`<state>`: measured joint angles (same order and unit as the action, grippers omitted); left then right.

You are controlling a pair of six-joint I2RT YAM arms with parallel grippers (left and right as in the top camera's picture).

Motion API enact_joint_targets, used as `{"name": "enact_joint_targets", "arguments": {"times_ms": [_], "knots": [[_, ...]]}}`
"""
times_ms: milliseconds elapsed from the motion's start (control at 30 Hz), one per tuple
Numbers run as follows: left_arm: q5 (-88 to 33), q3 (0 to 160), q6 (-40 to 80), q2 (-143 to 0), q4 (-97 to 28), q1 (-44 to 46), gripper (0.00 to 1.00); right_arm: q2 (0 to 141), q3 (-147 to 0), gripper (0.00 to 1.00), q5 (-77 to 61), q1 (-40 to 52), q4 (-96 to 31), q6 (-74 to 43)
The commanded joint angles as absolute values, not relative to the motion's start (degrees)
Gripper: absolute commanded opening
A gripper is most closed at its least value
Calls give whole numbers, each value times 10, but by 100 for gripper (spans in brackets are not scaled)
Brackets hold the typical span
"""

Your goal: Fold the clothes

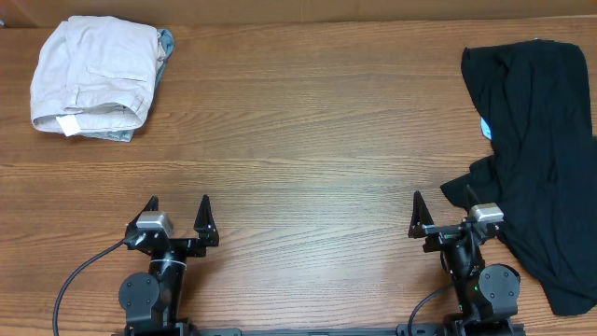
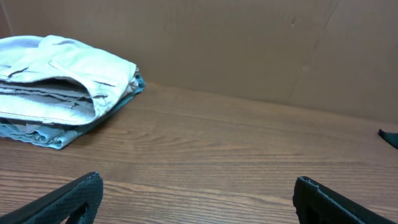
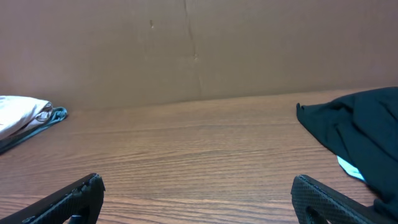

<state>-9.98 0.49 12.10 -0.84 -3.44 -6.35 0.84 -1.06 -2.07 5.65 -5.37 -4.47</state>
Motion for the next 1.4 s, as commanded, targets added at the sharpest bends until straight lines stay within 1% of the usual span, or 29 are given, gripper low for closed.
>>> {"name": "enact_joint_targets", "arguments": {"times_ms": [0,433,633,933,1033,1133,1367], "knots": [[-88,3,127,-2,-34,-60,100,2,-7,100,-15,60,-50,-45],[-99,3,127,-2,-34,-60,100,2,-7,100,-13,60,-48,-47],[-104,4,127,-2,-2,-60,100,2,-11,100,-14,60,-1,-46],[-106,68,115,-17,-16,-60,100,3,-78,100,-14,60,-5,-44],[-122,111,105,-53,-33,-60,100,20,-123,100,-17,60,-27,-44],[-132,163,105,-114,-63,-60,100,67,-180,100,-27,60,-58,-39],[-198,328,84,-321,-138,-60,100,249,-369,100,-33,60,-169,-28]]}}
